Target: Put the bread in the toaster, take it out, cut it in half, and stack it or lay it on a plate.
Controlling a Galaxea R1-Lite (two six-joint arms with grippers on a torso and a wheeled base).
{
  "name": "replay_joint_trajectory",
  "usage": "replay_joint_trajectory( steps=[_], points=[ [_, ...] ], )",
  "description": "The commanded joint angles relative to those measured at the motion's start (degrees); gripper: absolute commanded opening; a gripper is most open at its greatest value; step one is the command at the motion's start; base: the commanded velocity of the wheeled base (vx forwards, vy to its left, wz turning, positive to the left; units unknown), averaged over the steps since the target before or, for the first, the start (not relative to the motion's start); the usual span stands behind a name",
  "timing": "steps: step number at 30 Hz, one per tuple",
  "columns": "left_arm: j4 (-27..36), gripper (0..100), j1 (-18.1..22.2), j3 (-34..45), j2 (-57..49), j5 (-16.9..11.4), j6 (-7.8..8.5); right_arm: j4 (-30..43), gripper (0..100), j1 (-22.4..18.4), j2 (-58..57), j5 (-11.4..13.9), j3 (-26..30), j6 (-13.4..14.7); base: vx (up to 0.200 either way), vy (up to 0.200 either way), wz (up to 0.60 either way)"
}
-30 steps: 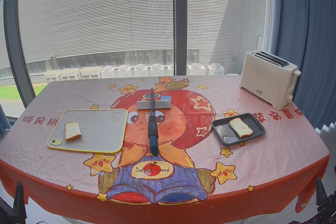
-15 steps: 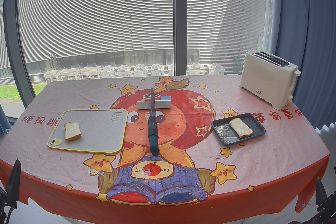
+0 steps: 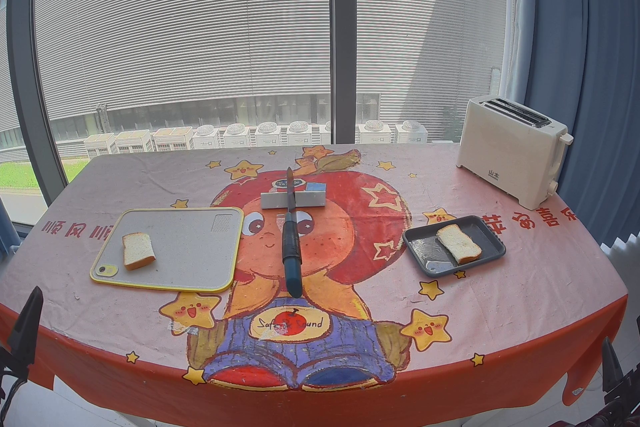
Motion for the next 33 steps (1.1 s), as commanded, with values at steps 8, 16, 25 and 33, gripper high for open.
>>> replay_joint_trajectory(
  steps=[8,16,25,33],
  points=[
    [-0.07,100,-0.08,-2.43,5.86,-0.06,0.11,0.00,100,0.01,-0.93,0.01,0.88,-0.01,0.000,0.000,0.00],
    [-0.16,100,-0.08,-6.03,11.66,-1.91,0.81,0.00,100,0.01,-0.93,0.01,0.88,-0.01,0.000,0.000,0.00],
    [0.10,100,-0.08,-12.54,19.39,-2.00,0.72,0.00,100,0.01,-0.93,0.01,0.88,-0.01,0.000,0.000,0.00],
    [0.10,100,0.00,-15.26,24.05,-2.00,0.64,0.00,100,0.01,-0.93,0.01,0.88,-0.01,0.000,0.000,0.00]
  ],
)
